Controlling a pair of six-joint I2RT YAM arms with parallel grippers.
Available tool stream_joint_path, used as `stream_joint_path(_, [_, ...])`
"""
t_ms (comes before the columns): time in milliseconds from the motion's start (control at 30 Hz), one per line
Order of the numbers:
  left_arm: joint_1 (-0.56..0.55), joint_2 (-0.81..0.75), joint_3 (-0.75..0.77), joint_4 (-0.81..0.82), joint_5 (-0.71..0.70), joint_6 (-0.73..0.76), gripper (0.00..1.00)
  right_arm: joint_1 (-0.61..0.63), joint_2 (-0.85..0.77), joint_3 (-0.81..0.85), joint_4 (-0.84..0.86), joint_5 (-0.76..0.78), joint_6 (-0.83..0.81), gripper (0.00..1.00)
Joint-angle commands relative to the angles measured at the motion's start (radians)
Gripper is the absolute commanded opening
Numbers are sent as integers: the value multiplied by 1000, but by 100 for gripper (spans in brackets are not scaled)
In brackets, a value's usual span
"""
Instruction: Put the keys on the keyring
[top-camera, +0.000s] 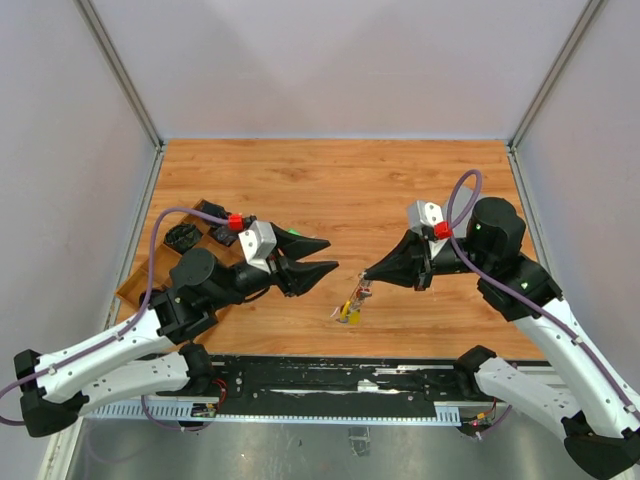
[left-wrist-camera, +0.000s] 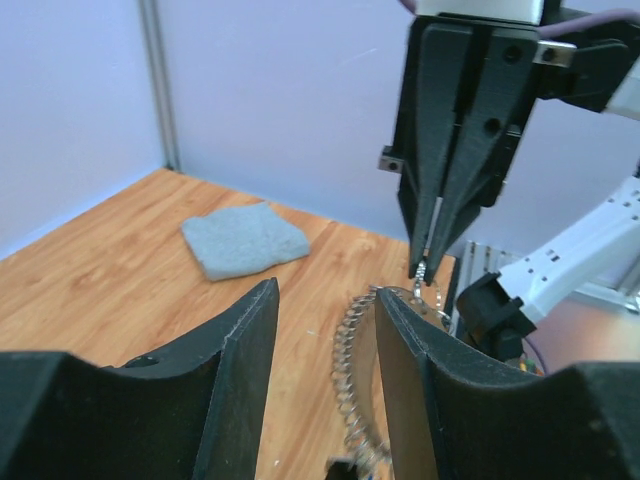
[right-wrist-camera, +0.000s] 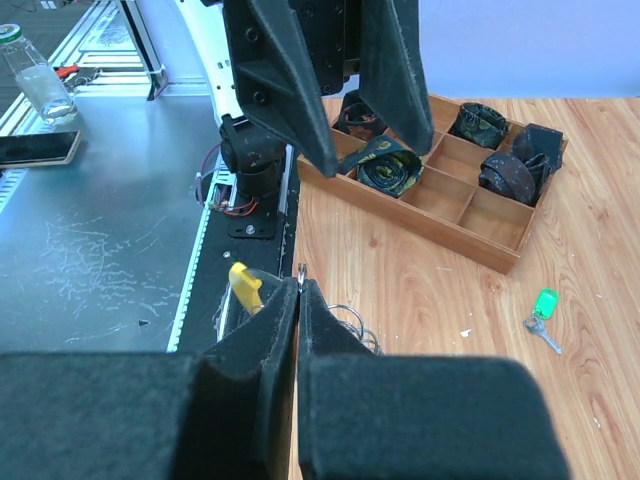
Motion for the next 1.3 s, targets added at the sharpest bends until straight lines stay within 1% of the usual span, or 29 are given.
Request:
stream_joint_path(0, [6, 8, 12, 76, 159, 36, 49, -11, -15, 37, 63, -44, 6, 1])
stream_joint_path(167, [5, 58, 54, 57, 253, 72, 49, -11, -13, 43, 96, -56, 28, 1])
stream_joint_path(267, [6, 90, 81, 46, 280, 89, 47, -12, -10, 46, 103, -65, 31, 1])
stream_joint_path(400, [6, 114, 101, 45, 303, 98, 43, -11, -10, 48, 104, -74, 32, 1])
stream_joint_path(533, [6, 133, 116, 37, 331, 104, 35, -11, -10, 47, 105, -84, 30, 1])
stream_joint_path(600, [6, 141, 122, 34, 349, 104, 34, -11, -10, 47, 105, -83, 29, 1])
stream_joint_path(1133, [5, 178, 126, 27, 353, 95, 35, -12, -17, 43, 113, -94, 37, 1])
stream_joint_path(1267, [7, 190, 129, 34, 366, 91, 33, -11, -17, 37, 119, -94, 39, 1])
